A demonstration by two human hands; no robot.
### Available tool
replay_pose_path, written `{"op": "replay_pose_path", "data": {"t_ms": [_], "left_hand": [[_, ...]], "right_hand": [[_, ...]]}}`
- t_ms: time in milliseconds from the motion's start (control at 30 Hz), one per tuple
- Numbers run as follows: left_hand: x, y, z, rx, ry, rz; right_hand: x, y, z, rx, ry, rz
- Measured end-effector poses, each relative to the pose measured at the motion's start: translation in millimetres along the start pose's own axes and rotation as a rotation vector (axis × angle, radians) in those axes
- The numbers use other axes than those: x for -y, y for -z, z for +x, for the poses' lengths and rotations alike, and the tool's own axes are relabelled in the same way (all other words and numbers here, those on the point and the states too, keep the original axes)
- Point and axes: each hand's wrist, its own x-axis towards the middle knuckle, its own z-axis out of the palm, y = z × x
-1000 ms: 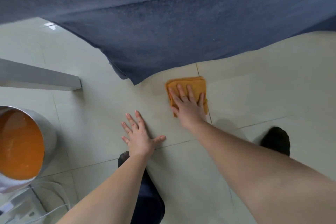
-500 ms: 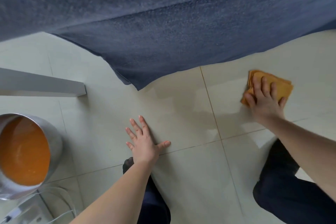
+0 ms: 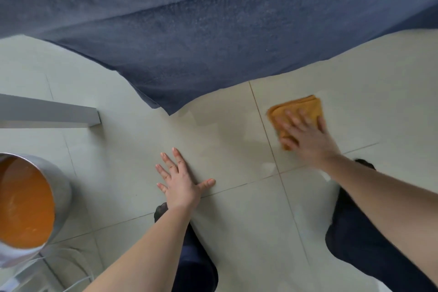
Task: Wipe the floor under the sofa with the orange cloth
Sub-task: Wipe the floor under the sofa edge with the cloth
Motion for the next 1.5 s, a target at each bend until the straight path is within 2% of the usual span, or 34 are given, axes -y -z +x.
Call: {"op": "replay_pose_path", "data": {"t_ms": [133, 267, 333, 400, 500, 600, 700, 833, 933, 1000, 1067, 1133, 1233, 1367, 1500], "left_hand": [[3, -1, 0, -0.005, -0.006, 0.014], [3, -1, -1, -0.003, 0.000, 0.004], [4, -2, -1, -0.011, -0.003, 0.008], [4, -3, 1, -0.026, -0.005, 0.013], [2, -5, 1, -0.036, -0.009, 0.028], [2, -4, 0, -0.036, -0.004, 0.049], [3, -3, -1, -0.046, 0.014, 0.052], [5, -2, 0, -0.077, 0.027, 0.012], [1, 2, -3, -0.148, 0.043, -0.061], [-10, 15, -5, -0.257, 0.049, -0.069], [-29, 30, -3, -0.337, 0.019, -0.070], [-54, 42, 1, -0.325, -0.069, -0.154], [-92, 48, 8, -0.191, -0.200, -0.280], [-122, 38, 24, -0.121, -0.387, -0.136], [-135, 24, 34, -0.158, -0.409, -0.065]], "right_hand": [[-53, 7, -18, -0.006, -0.341, 0.181], [5, -25, -40, -0.059, -0.530, 0.376], [50, -44, -46, -0.083, -0.559, 0.440], [92, -58, -44, -0.069, -0.495, 0.400], [133, -63, -26, -0.033, -0.271, 0.251], [144, -52, -6, 0.008, 0.031, 0.054], [138, -41, 1, 0.070, 0.159, 0.028], [132, -19, 3, 0.111, 0.131, 0.283], [118, 1, -2, -0.138, 0.030, 0.452], [106, 11, -4, -0.311, -0.019, 0.396], [95, 20, 0, -0.390, -0.033, 0.311], [88, 29, 8, -0.383, -0.038, 0.283], [86, 39, 21, -0.315, -0.020, 0.297], [90, 43, 38, -0.204, 0.010, 0.252], [91, 46, 48, -0.204, 0.036, 0.240]]}}
